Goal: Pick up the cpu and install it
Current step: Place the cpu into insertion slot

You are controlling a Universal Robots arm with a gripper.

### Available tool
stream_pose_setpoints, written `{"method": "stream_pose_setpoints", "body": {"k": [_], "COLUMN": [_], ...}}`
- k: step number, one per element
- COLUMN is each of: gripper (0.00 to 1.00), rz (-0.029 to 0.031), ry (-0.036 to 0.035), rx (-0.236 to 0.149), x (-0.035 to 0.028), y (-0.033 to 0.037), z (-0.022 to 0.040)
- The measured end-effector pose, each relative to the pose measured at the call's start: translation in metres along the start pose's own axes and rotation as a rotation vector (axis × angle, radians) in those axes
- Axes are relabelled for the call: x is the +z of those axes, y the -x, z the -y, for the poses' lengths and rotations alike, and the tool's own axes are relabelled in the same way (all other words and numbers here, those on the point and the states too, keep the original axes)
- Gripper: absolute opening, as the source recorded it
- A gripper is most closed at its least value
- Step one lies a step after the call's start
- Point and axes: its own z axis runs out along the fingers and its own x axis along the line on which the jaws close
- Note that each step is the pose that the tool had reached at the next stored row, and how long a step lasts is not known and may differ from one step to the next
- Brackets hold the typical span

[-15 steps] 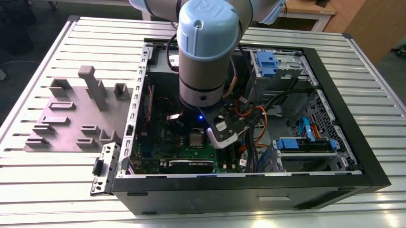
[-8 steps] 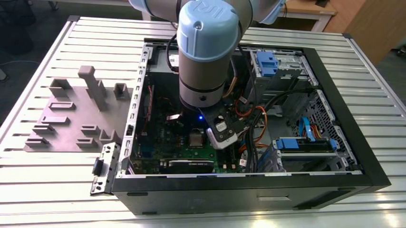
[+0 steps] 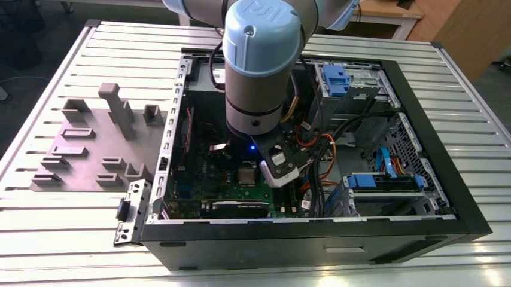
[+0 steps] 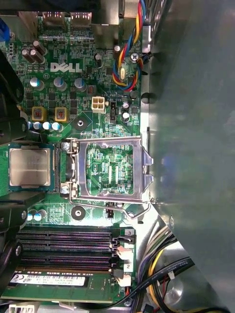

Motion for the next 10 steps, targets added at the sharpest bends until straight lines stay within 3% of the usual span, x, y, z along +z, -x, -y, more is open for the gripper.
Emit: {"method": "stream_pose_setpoints", "body": {"k": [10], "gripper": [0.47], "rz": [-0.0002], "ry": [0.0001], "rx": [0.005], "x": [0.0024], "y": [-0.0001], "z": [0.0001]}}
